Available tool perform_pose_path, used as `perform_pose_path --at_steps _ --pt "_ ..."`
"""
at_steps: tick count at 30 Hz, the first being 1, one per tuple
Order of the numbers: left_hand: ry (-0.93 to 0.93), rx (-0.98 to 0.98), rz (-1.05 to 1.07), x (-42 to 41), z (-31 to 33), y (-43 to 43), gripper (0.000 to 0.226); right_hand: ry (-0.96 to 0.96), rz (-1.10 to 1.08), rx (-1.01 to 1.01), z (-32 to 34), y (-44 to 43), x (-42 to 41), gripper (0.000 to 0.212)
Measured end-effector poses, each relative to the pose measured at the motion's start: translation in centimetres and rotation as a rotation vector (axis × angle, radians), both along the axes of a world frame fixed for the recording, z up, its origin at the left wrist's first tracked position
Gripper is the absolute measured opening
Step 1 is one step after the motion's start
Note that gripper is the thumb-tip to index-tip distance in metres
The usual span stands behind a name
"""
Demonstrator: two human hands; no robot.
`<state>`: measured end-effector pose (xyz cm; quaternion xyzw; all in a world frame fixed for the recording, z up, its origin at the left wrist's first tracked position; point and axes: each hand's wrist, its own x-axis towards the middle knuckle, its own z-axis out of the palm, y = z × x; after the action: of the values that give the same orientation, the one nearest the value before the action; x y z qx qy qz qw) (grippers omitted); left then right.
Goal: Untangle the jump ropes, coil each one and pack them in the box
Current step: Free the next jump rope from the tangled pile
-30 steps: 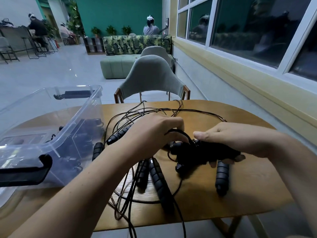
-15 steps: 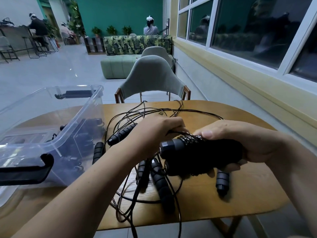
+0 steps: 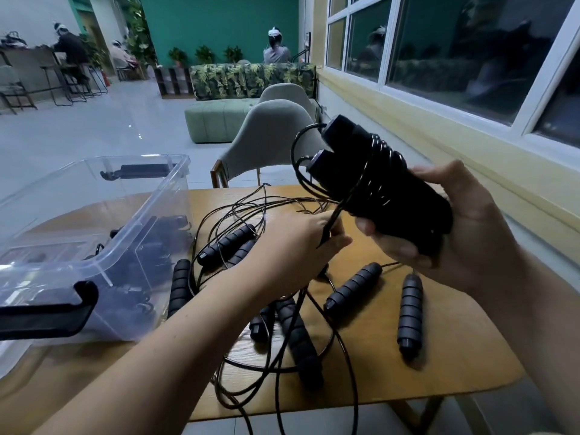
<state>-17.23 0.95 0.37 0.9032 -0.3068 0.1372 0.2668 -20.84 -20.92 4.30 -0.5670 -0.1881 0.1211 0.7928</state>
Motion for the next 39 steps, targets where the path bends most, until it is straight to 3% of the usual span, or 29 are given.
perform_pose_path --at_steps 3,14,22,28,33,39 --pt "-0.018 -0.036 -0.021 0.3 -0.3 0.0 0.022 -0.11 0.045 0.031 0.9 0.3 -0.3 0.046" --pt "0.103 0.041 -0.086 -0.4 -0.8 -0.6 0.024 -0.224 -0.503 -0.097 -0.3 -0.7 1.9 0.039" --pt "0.052 0.126 -0.069 -0.5 -0.4 -0.1 0.032 -0.302 -0.69 -0.499 -0.6 -1.8 2.3 0.022" --pt "-0.015 0.075 -0.08 -0.3 0.6 0.7 0.023 -0.306 -0.626 -0.83 -1.4 -2.2 2.7 0.022" --pt "0.074 0.057 -0.043 0.0 0.9 1.2 0.015 -0.26 -0.501 -1.007 -1.1 -1.6 2.1 0.025" --pt "0.004 0.109 -0.06 -0.2 1.7 1.6 0.011 -0.189 -0.197 -1.179 -0.3 -2.5 1.5 0.021"
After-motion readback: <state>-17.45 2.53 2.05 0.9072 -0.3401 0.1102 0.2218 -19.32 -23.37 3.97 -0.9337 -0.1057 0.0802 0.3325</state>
